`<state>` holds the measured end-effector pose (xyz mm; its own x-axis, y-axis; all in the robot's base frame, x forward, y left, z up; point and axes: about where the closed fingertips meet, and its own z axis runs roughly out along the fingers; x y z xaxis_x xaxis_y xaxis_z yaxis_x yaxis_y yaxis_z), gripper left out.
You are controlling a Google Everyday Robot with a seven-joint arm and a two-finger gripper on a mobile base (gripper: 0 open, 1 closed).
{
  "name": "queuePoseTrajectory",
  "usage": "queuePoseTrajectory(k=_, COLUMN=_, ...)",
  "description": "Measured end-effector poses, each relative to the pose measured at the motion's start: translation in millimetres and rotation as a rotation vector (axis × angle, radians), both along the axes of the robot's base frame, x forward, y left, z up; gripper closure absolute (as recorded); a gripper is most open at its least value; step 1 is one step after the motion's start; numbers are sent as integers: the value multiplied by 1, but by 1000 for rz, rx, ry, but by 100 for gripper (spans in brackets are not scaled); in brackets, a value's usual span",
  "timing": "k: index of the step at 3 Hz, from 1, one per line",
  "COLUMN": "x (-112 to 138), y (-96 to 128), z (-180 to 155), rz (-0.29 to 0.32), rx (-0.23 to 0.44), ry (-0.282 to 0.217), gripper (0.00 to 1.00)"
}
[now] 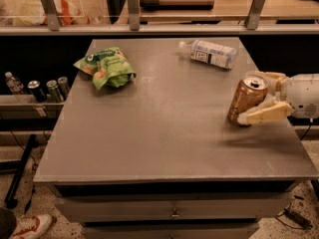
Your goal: Move orange can near green rice chip bag
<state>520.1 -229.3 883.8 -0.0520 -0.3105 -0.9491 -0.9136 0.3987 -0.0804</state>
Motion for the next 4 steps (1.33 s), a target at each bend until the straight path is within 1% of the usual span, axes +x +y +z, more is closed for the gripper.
queuePoseTrajectory(k=2, x=10, y=12, z=-8, rz=24, rx=31, ry=7, gripper=65)
queuePoseTrajectory(k=3, x=15, y=14, z=-3, rz=25, rx=29, ry=3, gripper=88)
queuePoseTrajectory(k=4, x=20, y=12, z=25, rz=31, rx=-12, ry=-38, gripper=100)
